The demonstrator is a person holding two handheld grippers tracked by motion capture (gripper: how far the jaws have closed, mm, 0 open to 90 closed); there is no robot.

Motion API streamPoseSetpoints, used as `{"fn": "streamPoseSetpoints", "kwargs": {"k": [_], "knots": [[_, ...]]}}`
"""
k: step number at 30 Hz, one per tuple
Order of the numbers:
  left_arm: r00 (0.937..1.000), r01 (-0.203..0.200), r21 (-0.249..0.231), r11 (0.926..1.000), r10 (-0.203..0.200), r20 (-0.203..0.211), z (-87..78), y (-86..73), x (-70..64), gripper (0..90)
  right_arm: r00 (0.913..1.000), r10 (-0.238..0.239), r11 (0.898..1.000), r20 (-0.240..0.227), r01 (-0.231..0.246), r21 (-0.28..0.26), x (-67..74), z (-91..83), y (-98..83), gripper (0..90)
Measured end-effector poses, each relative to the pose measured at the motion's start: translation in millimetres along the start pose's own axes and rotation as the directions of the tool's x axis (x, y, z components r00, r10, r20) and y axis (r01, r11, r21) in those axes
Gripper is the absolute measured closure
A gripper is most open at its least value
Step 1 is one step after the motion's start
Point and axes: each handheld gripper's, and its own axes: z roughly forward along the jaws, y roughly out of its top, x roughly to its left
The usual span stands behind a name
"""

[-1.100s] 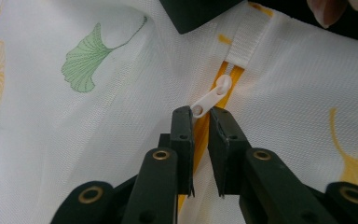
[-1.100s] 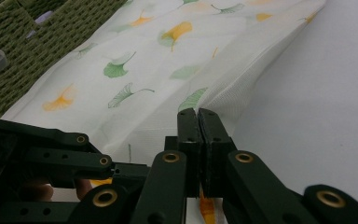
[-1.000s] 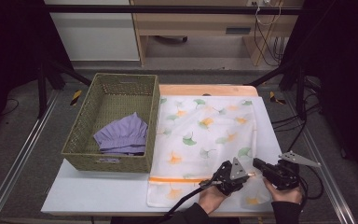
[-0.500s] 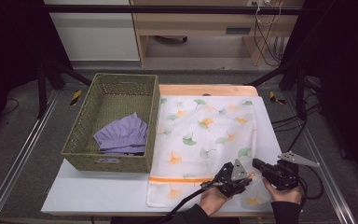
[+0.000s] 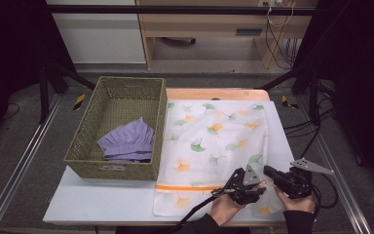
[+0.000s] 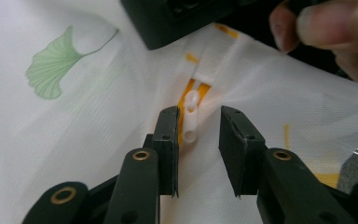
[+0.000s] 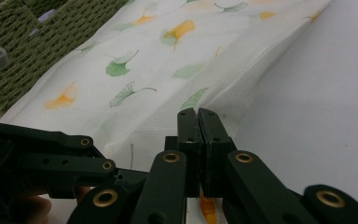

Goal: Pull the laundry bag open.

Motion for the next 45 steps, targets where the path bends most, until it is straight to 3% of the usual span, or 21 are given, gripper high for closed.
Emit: {"fn": "streamPoseSetpoints", "kwargs": {"k": [2, 5, 15, 16, 18, 23, 27, 28, 31, 41, 45], "knots": [[0.9997, 0.000, 0.015, 0.9999, 0.001, -0.023, 0.0, -1.9, 1.7, 66.8, 1.0000, 0.001, 1.000, 0.000, -0.001, 0.001, -0.5, 0.0, -0.1, 88.5], [0.9998, 0.012, 0.031, 0.9994, -0.012, -0.017, 0.5, -4.7, 5.5, 72.3, 1.0000, 0.001, 1.000, -0.001, -0.001, 0.002, -0.5, -0.3, 0.0, 88.5], [0.9999, -0.011, -0.013, 0.9999, 0.011, 0.007, -2.6, -4.8, 2.0, 87.8, 1.0000, 0.001, 1.000, 0.000, -0.001, 0.001, -0.6, 0.0, -0.3, 88.5], [0.9994, -0.033, -0.009, 0.9994, 0.033, -0.008, -2.4, -4.9, 0.6, 88.4, 1.0000, 0.002, 1.000, 0.000, -0.002, 0.002, -0.6, 0.2, -0.3, 88.6], [0.9996, -0.028, 0.003, 0.9996, 0.028, -0.008, -0.6, -5.2, 1.3, 84.6, 1.0000, -0.001, 1.000, 0.000, 0.001, 0.002, -0.6, -0.3, -0.1, 88.6], [0.9996, -0.024, 0.002, 0.9997, 0.024, -0.013, 3.6, -6.4, 2.0, 65.7, 1.0000, -0.003, 1.000, -0.001, 0.003, 0.003, 0.0, 0.3, 0.1, 88.6], [0.9983, -0.038, 0.012, 0.9992, 0.039, -0.044, 7.2, -6.2, 3.5, 69.7, 1.0000, -0.004, 1.000, -0.004, 0.004, 0.010, 0.7, 1.3, -0.1, 88.6], [0.9980, -0.039, 0.009, 0.9992, 0.039, -0.050, 6.4, -6.1, 5.2, 76.0, 1.0000, -0.005, 1.000, -0.003, 0.005, 0.010, 0.5, 1.3, -0.2, 88.7], [0.9979, -0.045, 0.004, 0.9990, 0.045, -0.046, 4.4, -6.7, 6.0, 79.1, 1.0000, 0.000, 1.000, -0.004, 0.000, 0.005, -0.2, 0.1, -0.1, 88.7], [0.9987, -0.051, -0.023, 0.9984, 0.051, 0.006, 0.5, -8.8, 2.6, 81.2, 1.0000, 0.005, 1.000, -0.002, -0.005, -0.003, -2.5, -2.4, 0.0, 88.7], [0.9986, -0.035, -0.028, 0.9990, 0.036, 0.039, 0.9, -8.6, 2.1, 81.1, 1.0000, 0.002, 1.000, -0.004, -0.002, -0.005, -2.0, -1.4, -0.1, 88.7]]}}
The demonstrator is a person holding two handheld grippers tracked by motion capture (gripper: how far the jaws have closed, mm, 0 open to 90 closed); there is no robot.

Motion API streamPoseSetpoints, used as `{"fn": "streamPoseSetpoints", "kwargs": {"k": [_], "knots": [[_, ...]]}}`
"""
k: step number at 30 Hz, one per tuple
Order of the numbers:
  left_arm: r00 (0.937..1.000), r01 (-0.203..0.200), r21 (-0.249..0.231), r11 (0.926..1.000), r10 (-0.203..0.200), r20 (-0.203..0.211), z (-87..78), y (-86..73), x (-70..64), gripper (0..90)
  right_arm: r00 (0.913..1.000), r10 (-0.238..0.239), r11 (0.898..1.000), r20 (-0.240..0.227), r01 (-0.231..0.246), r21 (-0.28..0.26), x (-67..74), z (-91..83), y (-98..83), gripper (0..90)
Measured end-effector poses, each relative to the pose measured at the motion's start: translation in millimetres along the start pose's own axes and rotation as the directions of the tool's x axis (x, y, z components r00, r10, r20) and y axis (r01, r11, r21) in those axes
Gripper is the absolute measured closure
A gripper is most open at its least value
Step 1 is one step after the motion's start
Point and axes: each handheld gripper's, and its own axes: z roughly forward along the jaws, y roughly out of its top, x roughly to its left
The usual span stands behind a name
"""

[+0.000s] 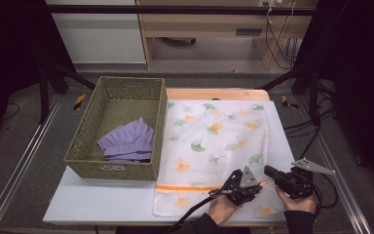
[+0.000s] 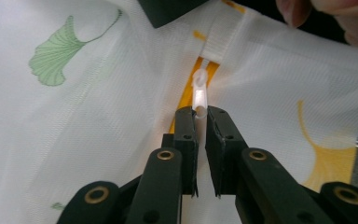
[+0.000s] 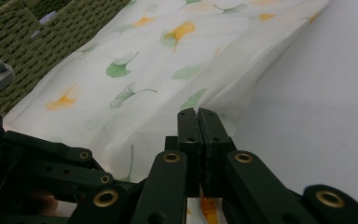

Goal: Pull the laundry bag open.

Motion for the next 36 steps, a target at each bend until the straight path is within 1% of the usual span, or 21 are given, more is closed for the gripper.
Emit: {"fn": "streamPoseSetpoints", "kwargs": {"k": [2, 3, 4, 7, 10, 12, 13, 15, 18, 19, 21, 23, 26, 27, 28, 30, 31, 33, 34, 35, 36], "knots": [[0.9998, 0.009, -0.011, 0.9999, -0.009, 0.016, -0.2, 1.1, -2.0, 80.9, 1.0000, -0.003, 1.000, -0.002, 0.003, 0.004, 0.6, 0.7, -0.1, 88.7], [0.9997, 0.007, -0.017, 0.9998, -0.007, 0.022, -0.4, 2.0, -2.5, 81.0, 1.0000, 0.001, 1.000, -0.002, -0.001, 0.007, 0.7, 0.7, -0.2, 88.7], [0.9998, 0.008, -0.021, 0.9998, -0.007, 0.019, -0.4, 3.0, -3.4, 81.0, 1.0000, 0.001, 1.000, -0.002, -0.001, 0.007, 0.7, 0.7, -0.2, 88.7], [0.9999, 0.005, -0.009, 0.9999, -0.005, 0.011, 1.5, 4.8, -3.3, 81.6, 1.0000, -0.004, 1.000, -0.005, 0.004, 0.003, 0.9, 0.4, 0.0, 88.7], [0.9996, 0.028, -0.006, 0.9996, -0.028, 0.007, 3.2, 5.1, -2.2, 81.5, 1.0000, -0.004, 1.000, -0.007, 0.004, 0.003, 0.9, 0.5, 0.0, 88.7], [0.9992, 0.039, 0.001, 0.9992, -0.039, -0.009, 3.9, 5.9, -1.3, 79.8, 1.0000, -0.002, 1.000, -0.007, 0.002, 0.006, 1.0, 1.2, -0.3, 88.7], [0.9988, 0.048, 0.003, 0.9988, -0.048, -0.012, 4.3, 6.4, -0.4, 78.0, 1.0000, -0.002, 1.000, -0.007, 0.002, 0.007, 1.0, 1.6, -0.6, 88.7], [0.9981, 0.060, 0.007, 0.9982, -0.060, -0.011, 5.7, 7.6, 0.6, 78.0, 1.0000, -0.001, 1.000, -0.007, 0.001, 0.008, 1.4, 1.3, -0.4, 88.8], [0.9982, 0.058, 0.016, 0.9982, -0.057, -0.018, 6.2, 8.7, 0.7, 79.2, 1.0000, -0.002, 1.000, -0.008, 0.002, 0.011, 1.9, 1.6, -0.4, 88.8], [0.9980, 0.056, 0.023, 0.9982, -0.055, -0.030, 6.5, 9.3, 0.4, 81.0, 1.0000, -0.002, 1.000, -0.008, 0.002, 0.011, 2.0, 1.7, -0.4, 88.8], [0.9976, 0.062, 0.028, 0.9977, -0.062, -0.032, 6.3, 9.4, 0.8, 87.4, 1.0000, -0.001, 1.000, -0.007, 0.001, 0.014, 1.8, 1.4, -0.6, 88.8], [0.9977, 0.063, 0.036, 0.9973, -0.062, -0.028, 4.5, 9.6, 2.5, 87.9, 1.0000, 0.000, 1.000, -0.007, 0.000, 0.013, 1.5, 1.0, -0.7, 88.8], [0.9978, 0.059, 0.041, 0.9974, -0.057, -0.034, 2.8, 10.1, 1.2, 89.0, 1.0000, -0.003, 1.000, -0.002, 0.003, 0.014, -0.1, 0.4, -0.6, 88.6], [0.9984, 0.042, 0.049, 0.9979, -0.040, -0.041, 1.9, 10.1, 1.0, 89.0, 1.0000, -0.003, 1.000, -0.002, 0.003, 0.014, -0.1, 0.4, -0.6, 88.6], [0.9981, 0.044, 0.046, 0.9980, -0.042, -0.044, 2.0, 9.9, -0.5, 89.1, 1.0000, -0.007, 1.000, 0.003, 0.006, 0.017, -0.1, 0.3, -0.7, 88.4], [0.9982, 0.033, 0.049, 0.9983, -0.030, -0.051, 0.7, 9.4, -1.8, 89.2, 0.9999, -0.007, 1.000, 0.009, 0.006, 0.019, -0.1, 0.8, -1.1, 87.6], [0.9984, 0.028, 0.048, 0.9985, -0.026, -0.051, -0.2, 9.0, -1.9, 89.3, 0.9999, -0.010, 1.000, 0.014, 0.009, 0.020, -0.6, 0.9, -1.3, 86.8], [0.9983, 0.025, 0.037, 0.9990, -0.023, -0.054, -3.9, 7.9, -1.6, 89.3, 0.9998, -0.002, 1.000, 0.018, 0.002, 0.020, -2.3, 1.2, -2.1, 80.2], [0.9983, 0.025, 0.037, 0.9990, -0.023, -0.054, -3.9, 7.9, -1.6, 89.3, 0.9998, -0.002, 1.000, 0.018, 0.002, 0.020, -2.3, 1.2, -2.1, 80.2], [0.9981, 0.017, 0.036, 0.9992, -0.015, -0.059, -5.5, 7.9, -1.2, 89.3, 0.9998, 0.011, 1.000, 0.017, -0.012, 0.024, -3.4, 1.6, -2.4, 74.6], [0.9979, 0.022, 0.027, 0.9994, -0.020, -0.061, -6.5, 7.9, -1.4, 89.3, 0.9998, 0.011, 1.000, 0.017, -0.012, 0.024, -3.4, 1.6, -2.4, 74.6]]}}
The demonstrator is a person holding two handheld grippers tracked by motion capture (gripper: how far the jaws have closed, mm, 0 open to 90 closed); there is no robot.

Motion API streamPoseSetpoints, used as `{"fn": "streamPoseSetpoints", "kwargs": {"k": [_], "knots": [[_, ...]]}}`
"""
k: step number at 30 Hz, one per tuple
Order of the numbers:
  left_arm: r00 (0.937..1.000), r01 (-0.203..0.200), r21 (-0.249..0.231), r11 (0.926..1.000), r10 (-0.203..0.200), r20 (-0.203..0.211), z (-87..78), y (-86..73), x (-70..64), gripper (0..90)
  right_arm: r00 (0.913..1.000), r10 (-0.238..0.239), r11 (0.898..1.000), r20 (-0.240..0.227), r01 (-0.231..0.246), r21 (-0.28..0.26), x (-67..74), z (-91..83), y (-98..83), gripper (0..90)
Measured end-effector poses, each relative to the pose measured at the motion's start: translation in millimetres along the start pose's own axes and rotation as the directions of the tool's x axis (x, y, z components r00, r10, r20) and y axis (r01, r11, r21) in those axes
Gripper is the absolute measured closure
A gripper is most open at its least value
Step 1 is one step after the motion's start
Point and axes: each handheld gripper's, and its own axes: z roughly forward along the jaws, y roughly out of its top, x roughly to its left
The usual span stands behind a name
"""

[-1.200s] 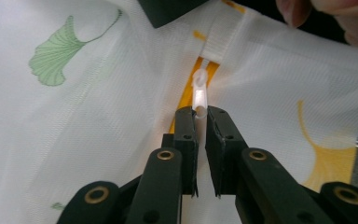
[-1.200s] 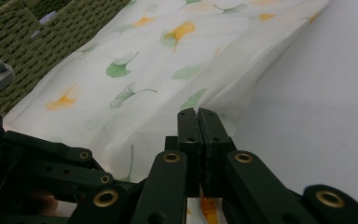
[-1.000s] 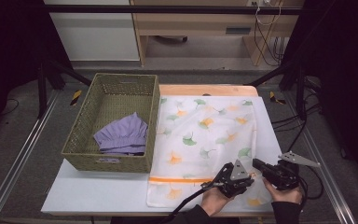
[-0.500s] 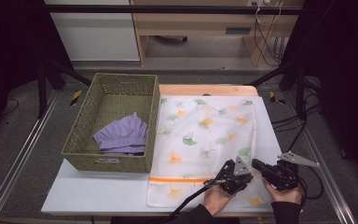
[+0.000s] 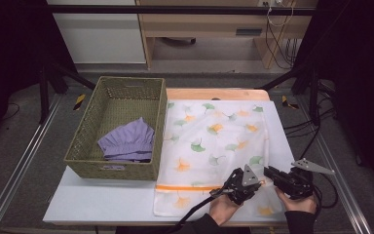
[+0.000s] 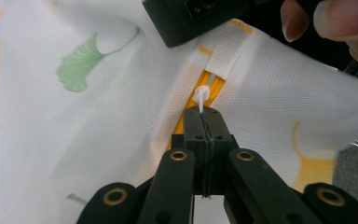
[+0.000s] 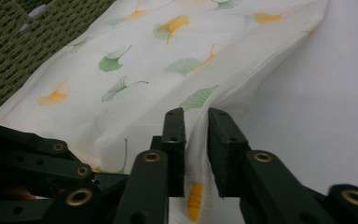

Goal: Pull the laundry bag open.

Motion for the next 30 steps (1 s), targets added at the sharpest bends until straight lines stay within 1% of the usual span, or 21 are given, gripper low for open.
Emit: {"fn": "streamPoseSetpoints", "kwargs": {"k": [3, 4, 5, 6, 7, 8, 9, 10, 11, 13, 15, 16, 18, 22, 24, 26, 28, 30], "knots": [[1.0000, -0.002, -0.010, 1.0000, 0.002, -0.004, -3.8, 0.1, 0.4, 89.3, 0.9999, 0.016, 1.000, 0.006, -0.016, 0.000, -3.1, 1.1, -1.5, 61.6], [1.0000, -0.006, -0.013, 0.9999, 0.006, -0.007, -5.1, 0.1, 0.7, 89.3, 0.9999, 0.016, 1.000, 0.006, -0.016, 0.000, -3.1, 1.1, -1.5, 61.6], [0.9999, -0.008, -0.016, 0.9998, 0.008, -0.012, -6.1, -0.1, 0.6, 89.3, 0.9990, 0.044, 0.999, 0.001, -0.044, 0.001, -4.7, 0.6, -2.1, 60.1], [0.9999, -0.008, -0.016, 0.9998, 0.007, -0.011, -6.5, -0.1, 0.4, 89.3, 0.9990, 0.044, 0.999, 0.001, -0.044, 0.001, -4.7, 0.6, -2.1, 60.1], [0.9998, -0.013, -0.015, 0.9998, 0.013, -0.012, -6.6, -0.2, 0.1, 89.3, 0.9979, 0.063, 0.998, -0.017, -0.062, 0.012, -5.3, 1.8, -2.2, 64.2], [0.9998, -0.015, -0.017, 0.9998, 0.015, -0.014, -6.4, -0.6, -0.4, 89.3, 0.9979, 0.063, 0.998, -0.017, -0.062, 0.012, -5.3, 1.8, -2.2, 64.2], [0.9999, -0.012, -0.015, 0.9998, 0.012, -0.010, -5.9, -0.9, -0.5, 89.2, 0.9975, 0.067, 0.998, -0.024, -0.066, 0.024, -3.0, 3.0, -1.9, 75.0], [0.9999, -0.011, -0.014, 0.9998, 0.011, -0.009, -5.4, -1.3, -0.6, 89.2, 0.9975, 0.067, 0.998, -0.024, -0.066, 0.024, -3.0, 3.0, -1.9, 75.0], [0.9999, -0.008, -0.015, 0.9998, 0.008, -0.006, -4.8, -2.0, -0.9, 89.2, 0.9987, 0.046, 0.999, -0.023, -0.045, 0.027, -0.4, 3.4, -1.0, 82.9], [0.9999, -0.009, -0.017, 0.9998, 0.009, -0.004, -4.1, -2.4, -1.3, 89.2, 0.9989, 0.040, 0.999, -0.026, -0.039, 0.028, 0.5, 3.1, -0.6, 84.0], [1.0000, -0.006, -0.035, 0.9994, 0.007, 0.004, -3.4, -2.3, -1.7, 88.7, 0.9989, 0.039, 0.999, -0.028, -0.038, 0.023, 2.2, 1.4, 0.5, 85.0], [1.0000, -0.006, -0.035, 0.9994, 0.007, 0.004, -3.4, -2.3, -1.7, 88.5, 0.9989, 0.039, 0.999, -0.028, -0.038, 0.023, 2.2, 1.4, 0.5, 85.0], [1.0000, 0.000, -0.040, 0.9992, 0.001, 0.009, -2.4, -1.9, -1.4, 88.2, 0.9981, 0.049, 0.999, -0.037, -0.049, 0.013, 1.9, -0.2, 0.8, 85.1], [0.9999, 0.004, -0.040, 0.9992, -0.004, 0.012, -0.6, -2.5, -0.9, 87.6, 0.9986, 0.040, 0.999, -0.034, -0.040, 0.009, 2.6, 0.0, 0.7, 85.2], [0.9998, 0.007, -0.044, 0.9990, -0.006, 0.021, -0.6, -2.3, -0.7, 87.1, 0.9988, 0.036, 0.999, -0.033, -0.035, 0.014, 3.4, 0.6, 0.8, 85.2], [0.9998, 0.003, -0.049, 0.9988, -0.002, 0.018, -0.7, -2.1, -1.2, 86.8, 0.9991, 0.032, 0.999, -0.029, -0.032, 0.016, 3.6, 1.0, 0.6, 85.1], [0.9999, 0.005, -0.039, 0.9992, -0.004, 0.013, -0.4, -1.6, -1.1, 87.4, 0.9991, 0.030, 0.999, -0.031, -0.030, 0.015, 3.5, 1.0, 0.7, 85.2], [0.9999, 0.003, -0.029, 0.9996, -0.002, 0.016, 0.3, -1.0, -0.6, 88.1, 0.9992, 0.027, 1.000, -0.031, -0.026, 0.013, 4.1, 0.9, 0.8, 85.2]]}}
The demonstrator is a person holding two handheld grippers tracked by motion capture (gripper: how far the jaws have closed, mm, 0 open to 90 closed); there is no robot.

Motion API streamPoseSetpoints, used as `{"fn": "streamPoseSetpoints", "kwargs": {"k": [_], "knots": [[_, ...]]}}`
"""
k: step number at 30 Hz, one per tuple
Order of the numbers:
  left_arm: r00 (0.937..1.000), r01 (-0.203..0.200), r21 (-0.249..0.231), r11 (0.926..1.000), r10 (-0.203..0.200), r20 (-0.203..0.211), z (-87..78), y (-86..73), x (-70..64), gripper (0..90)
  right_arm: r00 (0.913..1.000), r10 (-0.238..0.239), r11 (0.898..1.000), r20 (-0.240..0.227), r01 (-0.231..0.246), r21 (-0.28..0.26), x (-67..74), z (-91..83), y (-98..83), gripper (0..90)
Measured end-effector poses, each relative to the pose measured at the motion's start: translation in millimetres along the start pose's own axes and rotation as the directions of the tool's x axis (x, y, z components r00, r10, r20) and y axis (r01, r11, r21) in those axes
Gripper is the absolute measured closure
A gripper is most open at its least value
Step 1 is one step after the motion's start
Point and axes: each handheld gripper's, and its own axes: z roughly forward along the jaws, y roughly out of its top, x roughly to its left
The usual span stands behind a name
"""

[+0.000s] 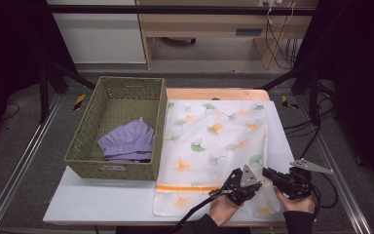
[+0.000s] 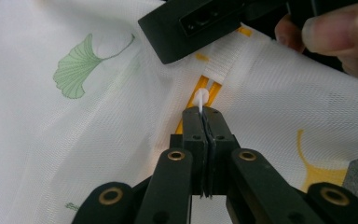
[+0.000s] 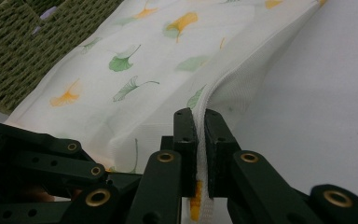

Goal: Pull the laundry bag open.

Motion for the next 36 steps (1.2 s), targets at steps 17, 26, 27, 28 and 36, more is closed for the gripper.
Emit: {"fn": "streamPoseSetpoints", "kwargs": {"k": [17, 26, 27, 28, 36], "knots": [[0.9993, -0.026, 0.007, 0.9996, 0.027, -0.028, -9.4, 0.8, -2.2, 89.2, 0.9981, -0.028, 1.000, 0.054, 0.028, 0.000, 1.6, -0.6, 0.5, 85.7], [0.9984, -0.043, 0.026, 0.9988, 0.044, -0.036, -13.0, -1.0, -1.4, 89.3, 0.9962, -0.042, 0.999, 0.076, 0.043, -0.016, 3.5, -0.3, 1.3, 85.8], [0.9985, -0.042, 0.028, 0.9987, 0.043, -0.033, -13.1, -2.0, -1.0, 89.3, 0.9963, -0.039, 0.999, 0.076, 0.041, -0.018, 3.2, -1.2, 1.8, 85.8], [0.9986, -0.041, 0.030, 0.9987, 0.042, -0.033, -13.5, -2.9, -0.7, 89.3, 0.9962, -0.039, 0.999, 0.078, 0.040, -0.022, 2.8, -1.8, 1.9, 85.8], [0.9973, -0.061, 0.045, 0.9971, 0.063, -0.038, -23.1, -6.2, 3.2, 89.3, 0.9958, -0.045, 0.999, 0.080, 0.047, -0.022, 3.9, 0.1, 1.8, 85.8]]}}
